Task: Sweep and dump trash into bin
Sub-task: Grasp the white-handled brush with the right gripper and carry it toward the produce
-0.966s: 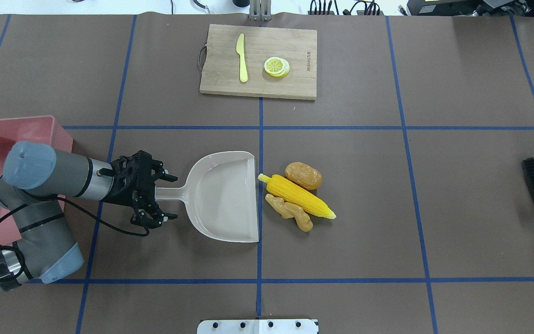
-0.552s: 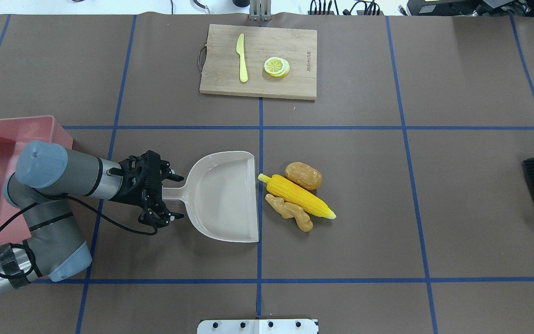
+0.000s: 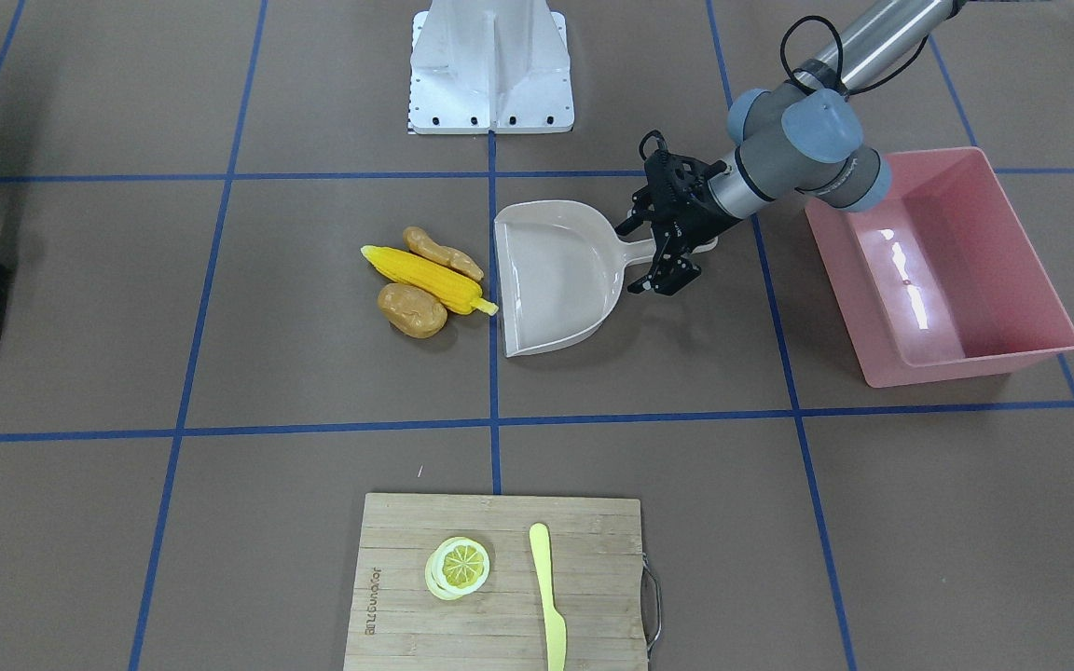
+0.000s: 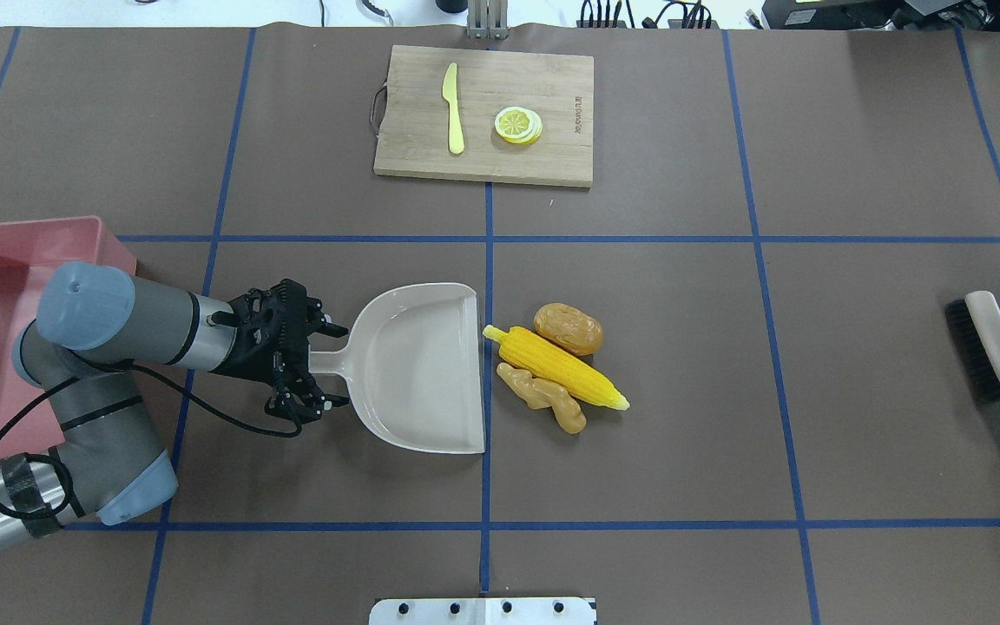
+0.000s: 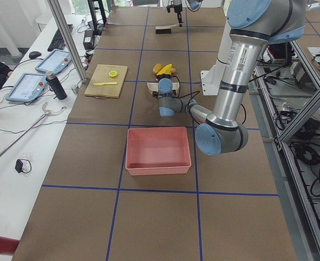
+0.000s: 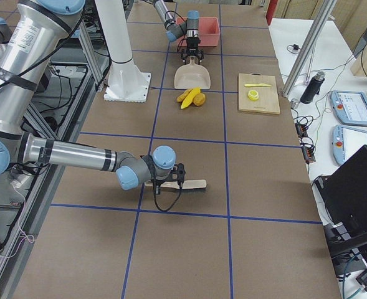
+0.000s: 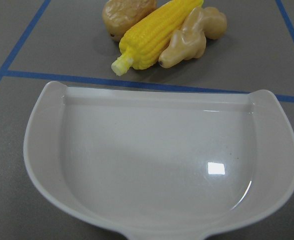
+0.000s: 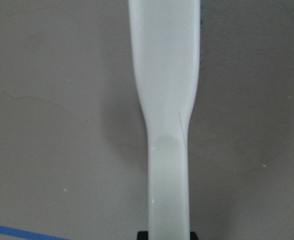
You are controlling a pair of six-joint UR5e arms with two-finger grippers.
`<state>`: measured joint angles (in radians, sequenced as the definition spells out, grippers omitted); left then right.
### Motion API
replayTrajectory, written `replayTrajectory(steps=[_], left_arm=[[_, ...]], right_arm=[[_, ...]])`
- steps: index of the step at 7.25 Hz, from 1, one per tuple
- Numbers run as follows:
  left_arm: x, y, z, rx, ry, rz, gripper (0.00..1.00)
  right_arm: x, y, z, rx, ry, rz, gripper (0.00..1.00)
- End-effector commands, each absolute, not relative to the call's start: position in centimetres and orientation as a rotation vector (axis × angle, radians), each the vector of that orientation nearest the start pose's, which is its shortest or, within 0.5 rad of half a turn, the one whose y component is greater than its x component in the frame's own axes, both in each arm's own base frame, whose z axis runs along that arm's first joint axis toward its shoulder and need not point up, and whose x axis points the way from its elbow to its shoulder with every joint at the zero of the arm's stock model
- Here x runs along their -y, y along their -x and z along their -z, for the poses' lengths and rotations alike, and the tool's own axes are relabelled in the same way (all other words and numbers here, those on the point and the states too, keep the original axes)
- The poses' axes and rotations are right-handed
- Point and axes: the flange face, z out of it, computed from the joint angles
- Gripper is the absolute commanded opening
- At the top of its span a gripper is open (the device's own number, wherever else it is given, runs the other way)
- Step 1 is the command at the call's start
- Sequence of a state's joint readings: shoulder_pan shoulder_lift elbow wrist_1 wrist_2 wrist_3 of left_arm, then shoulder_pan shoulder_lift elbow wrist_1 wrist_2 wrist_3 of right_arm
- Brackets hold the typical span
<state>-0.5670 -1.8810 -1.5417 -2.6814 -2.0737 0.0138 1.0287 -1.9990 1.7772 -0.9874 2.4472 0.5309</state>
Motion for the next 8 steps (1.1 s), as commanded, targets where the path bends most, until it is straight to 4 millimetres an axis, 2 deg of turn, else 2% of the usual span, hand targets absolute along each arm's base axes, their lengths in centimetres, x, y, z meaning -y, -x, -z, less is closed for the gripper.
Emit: replayTrajectory(steps=[1,2,4,6,7,8], left_arm=[[40.0,-47.1,-37.3,-1.079,-1.062,-1.175,0.97],[40.0,-47.1,-37.2,-1.080,-1.063,-1.177,0.97],[40.0,-47.2,-37.0,-1.077,-1.058,-1.178,0.97],[40.0,-47.2,-37.0,-1.073,-1.061,-1.176,0.97],[40.0,-47.2,-36.9,-1.072,-1.063,-1.175,0.97],[40.0,-47.2,-36.8,-1.073,-1.065,-1.175,0.97]], right_arm=[[30.9,16.3,-60.6,0.946,0.158,0.209,0.00],[31.9,17.6,-59.4,0.948,0.147,0.195,0.00],[30.9,21.0,-55.1,0.952,0.150,0.188,0.00],[30.4,26.3,-50.9,0.977,0.178,0.176,0.00],[29.6,28.9,-48.9,0.986,0.189,0.168,0.00],[30.2,30.8,-47.0,0.994,0.204,0.146,0.00]])
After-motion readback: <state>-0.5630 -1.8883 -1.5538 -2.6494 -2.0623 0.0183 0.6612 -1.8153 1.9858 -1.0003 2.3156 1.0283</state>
